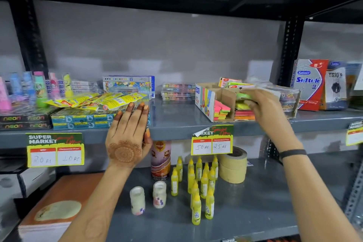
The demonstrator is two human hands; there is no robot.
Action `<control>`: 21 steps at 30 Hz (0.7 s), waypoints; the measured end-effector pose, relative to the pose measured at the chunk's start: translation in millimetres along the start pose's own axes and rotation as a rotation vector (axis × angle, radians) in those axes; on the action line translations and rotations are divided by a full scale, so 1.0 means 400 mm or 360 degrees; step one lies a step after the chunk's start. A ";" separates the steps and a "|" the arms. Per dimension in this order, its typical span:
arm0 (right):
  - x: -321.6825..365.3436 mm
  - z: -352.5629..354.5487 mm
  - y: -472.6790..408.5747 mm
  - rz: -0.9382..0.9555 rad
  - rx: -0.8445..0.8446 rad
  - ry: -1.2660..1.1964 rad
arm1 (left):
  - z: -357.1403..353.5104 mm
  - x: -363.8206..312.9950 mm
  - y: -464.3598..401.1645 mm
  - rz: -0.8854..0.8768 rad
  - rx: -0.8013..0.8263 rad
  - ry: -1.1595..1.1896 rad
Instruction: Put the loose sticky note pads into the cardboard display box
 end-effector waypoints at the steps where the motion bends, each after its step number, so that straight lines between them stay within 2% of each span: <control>1: -0.008 -0.013 0.005 0.0014 0.0099 -0.0013 | 0.000 -0.001 0.000 -0.0001 -0.0003 0.0002; 5: -0.014 -0.023 0.015 0.0032 0.0239 -0.0066 | 0.002 -0.001 0.000 0.0004 -0.0016 0.0007; 10: -0.001 -0.035 0.022 0.0001 -0.0027 0.0002 | 0.002 -0.004 0.002 0.0009 -0.0039 0.0007; 16: 0.009 -0.073 0.026 -0.0068 -0.0138 0.0211 | 0.004 -0.005 0.007 -0.0005 -0.0099 -0.0013; 21: 0.016 -0.066 0.029 -0.0075 -0.0160 0.0166 | 0.005 -0.004 0.006 -0.0006 -0.0068 0.0003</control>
Point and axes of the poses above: each hand's wrist, its own y-axis away from the middle knuckle, its own z-axis out of the back of the hand, x = y × z, the point moved 7 cm from there along -y, towards the middle knuckle, and after that the axes turned 13 degrees about -x, right-handed, at the moved point
